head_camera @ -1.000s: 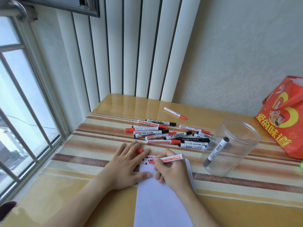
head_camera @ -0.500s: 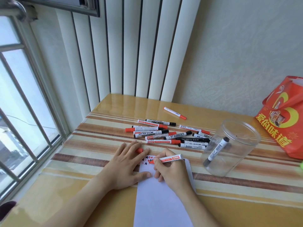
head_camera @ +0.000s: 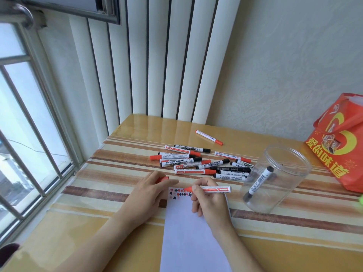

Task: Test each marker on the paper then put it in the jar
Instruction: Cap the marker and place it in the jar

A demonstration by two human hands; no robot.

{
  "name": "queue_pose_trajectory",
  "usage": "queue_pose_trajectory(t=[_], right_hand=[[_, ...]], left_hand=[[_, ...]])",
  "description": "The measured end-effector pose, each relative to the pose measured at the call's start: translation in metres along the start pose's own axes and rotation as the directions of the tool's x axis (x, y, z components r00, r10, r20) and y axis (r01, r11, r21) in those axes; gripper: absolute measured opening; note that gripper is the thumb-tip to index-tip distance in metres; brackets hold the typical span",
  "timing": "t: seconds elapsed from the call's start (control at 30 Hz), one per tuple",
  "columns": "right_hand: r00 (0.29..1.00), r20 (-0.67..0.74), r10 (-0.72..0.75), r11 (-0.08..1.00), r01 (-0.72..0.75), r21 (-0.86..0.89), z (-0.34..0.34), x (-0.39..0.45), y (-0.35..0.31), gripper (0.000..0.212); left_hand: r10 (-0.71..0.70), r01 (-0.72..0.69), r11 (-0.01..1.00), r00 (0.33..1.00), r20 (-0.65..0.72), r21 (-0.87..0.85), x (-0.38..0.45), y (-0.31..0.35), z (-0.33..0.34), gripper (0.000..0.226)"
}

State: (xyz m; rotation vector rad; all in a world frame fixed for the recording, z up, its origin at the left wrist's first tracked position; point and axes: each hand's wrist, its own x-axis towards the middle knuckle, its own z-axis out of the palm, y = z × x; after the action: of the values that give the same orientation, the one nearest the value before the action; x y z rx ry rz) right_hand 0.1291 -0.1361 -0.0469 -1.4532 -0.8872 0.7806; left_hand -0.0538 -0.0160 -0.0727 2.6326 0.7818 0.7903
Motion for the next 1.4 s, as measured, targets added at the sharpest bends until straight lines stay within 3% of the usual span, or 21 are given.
queue_pose_trajectory(t=[0.17, 0.37, 0.6, 0.73, 0.8, 0.87, 0.93, 1.1, 1.2, 1.4], right_hand=[[0.993, 0.086, -0.087, 0.993, 0.080, 0.084, -0.002, -0.003, -0.005, 0.008], [0.981, 0.138, -0.133, 0.990, 0.125, 0.064, -0.001, -0.005, -0.004, 0.009], [0.954, 0.287, -0.088, 0.996, 0.092, 0.001, 0.001, -0.006, -0.008, 0.008], [0.978, 0.203, -0.057, 0.994, 0.035, 0.106, -0.007, -0.008, -0.017, 0.024], [0.990, 0.131, -0.044, 0.992, 0.028, 0.125, -0.013, -0.004, -0.018, 0.019], [0.989, 0.132, -0.061, 0.997, 0.054, 0.055, -0.020, 0.002, -0.013, 0.005], [0.984, 0.155, -0.085, 0.993, 0.096, -0.062, -0.024, 0.005, -0.009, 0.015], [0.944, 0.205, -0.259, 0.848, 0.324, -0.421, -0.019, 0.004, -0.001, 0.019], [0.914, 0.233, -0.331, 0.790, 0.404, -0.461, -0.016, 0.005, 0.003, 0.021], [0.931, 0.190, -0.313, 0.803, 0.366, -0.470, -0.012, 0.004, 0.008, 0.012]], left_hand=[[-0.006, 0.005, 0.996, 1.000, -0.003, -0.089, 0.001, 0.010, -0.009, 0.077], [0.031, -0.037, 0.992, 0.998, -0.047, -0.123, 0.001, 0.016, -0.009, 0.079], [0.104, -0.100, 0.978, 0.995, 0.012, -0.185, 0.000, 0.024, -0.011, 0.071], [0.069, -0.071, 0.981, 0.998, -0.014, -0.182, 0.001, 0.021, -0.009, 0.072], [0.075, -0.080, 0.980, 0.997, -0.031, -0.183, 0.000, 0.021, -0.007, 0.061], [0.061, -0.073, 0.983, 0.995, -0.077, -0.166, 0.000, 0.015, -0.004, 0.042], [0.042, -0.054, 0.993, 0.993, -0.108, -0.105, 0.002, 0.008, 0.001, 0.026], [0.067, -0.068, 0.998, 0.995, -0.070, -0.017, 0.006, 0.003, 0.009, 0.026], [0.057, -0.059, 0.998, 0.997, -0.057, -0.033, 0.006, -0.001, 0.009, 0.021], [0.084, -0.087, 0.995, 0.995, -0.056, -0.054, 0.006, -0.002, 0.008, 0.016]])
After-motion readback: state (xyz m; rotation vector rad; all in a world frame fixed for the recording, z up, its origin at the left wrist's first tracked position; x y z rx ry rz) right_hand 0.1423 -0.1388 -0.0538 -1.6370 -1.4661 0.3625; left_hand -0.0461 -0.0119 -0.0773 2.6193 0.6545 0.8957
